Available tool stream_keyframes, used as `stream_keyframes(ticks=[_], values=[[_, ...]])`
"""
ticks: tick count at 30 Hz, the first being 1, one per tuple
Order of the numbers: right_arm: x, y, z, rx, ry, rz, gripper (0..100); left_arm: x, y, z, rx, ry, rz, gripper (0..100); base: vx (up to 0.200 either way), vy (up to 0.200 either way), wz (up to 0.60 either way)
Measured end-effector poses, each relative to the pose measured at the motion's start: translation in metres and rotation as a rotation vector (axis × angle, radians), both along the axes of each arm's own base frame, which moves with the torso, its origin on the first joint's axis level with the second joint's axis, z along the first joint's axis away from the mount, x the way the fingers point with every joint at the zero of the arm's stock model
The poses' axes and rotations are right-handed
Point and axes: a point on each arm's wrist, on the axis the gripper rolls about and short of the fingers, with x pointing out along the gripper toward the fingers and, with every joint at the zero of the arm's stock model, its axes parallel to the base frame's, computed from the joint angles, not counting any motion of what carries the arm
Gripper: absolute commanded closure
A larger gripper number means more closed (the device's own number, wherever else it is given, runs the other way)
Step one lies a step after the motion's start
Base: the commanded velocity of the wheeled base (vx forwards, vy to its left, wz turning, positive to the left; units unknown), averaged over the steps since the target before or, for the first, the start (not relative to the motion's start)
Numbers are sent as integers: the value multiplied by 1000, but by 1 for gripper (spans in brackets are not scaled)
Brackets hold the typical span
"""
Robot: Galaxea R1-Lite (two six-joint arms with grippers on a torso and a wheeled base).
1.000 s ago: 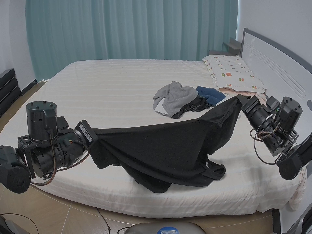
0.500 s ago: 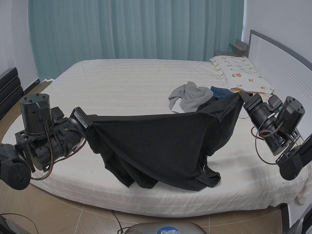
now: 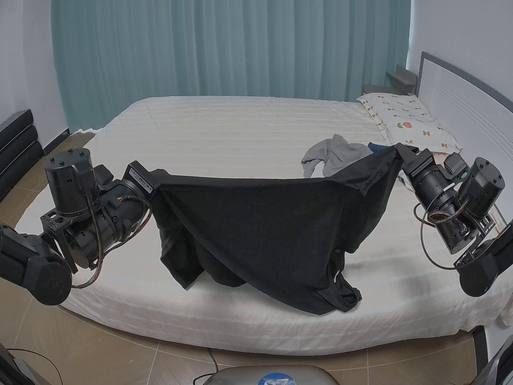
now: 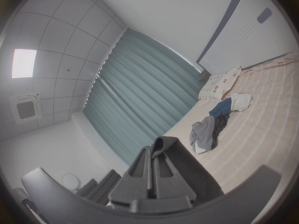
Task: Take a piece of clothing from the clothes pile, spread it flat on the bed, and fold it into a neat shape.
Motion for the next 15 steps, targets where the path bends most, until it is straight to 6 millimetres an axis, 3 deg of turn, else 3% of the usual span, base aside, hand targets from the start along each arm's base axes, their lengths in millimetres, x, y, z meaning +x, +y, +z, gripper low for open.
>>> stream_keyframes(ticks=[12,15], values=[[-2,-1,-4,-10,13,9,100,4,-4,-12,22,41,-9,100,0,0,0],[-3,-1,-5,-13,17,15,100,3,-4,-14,26,52,-9,100,-200,0,0]])
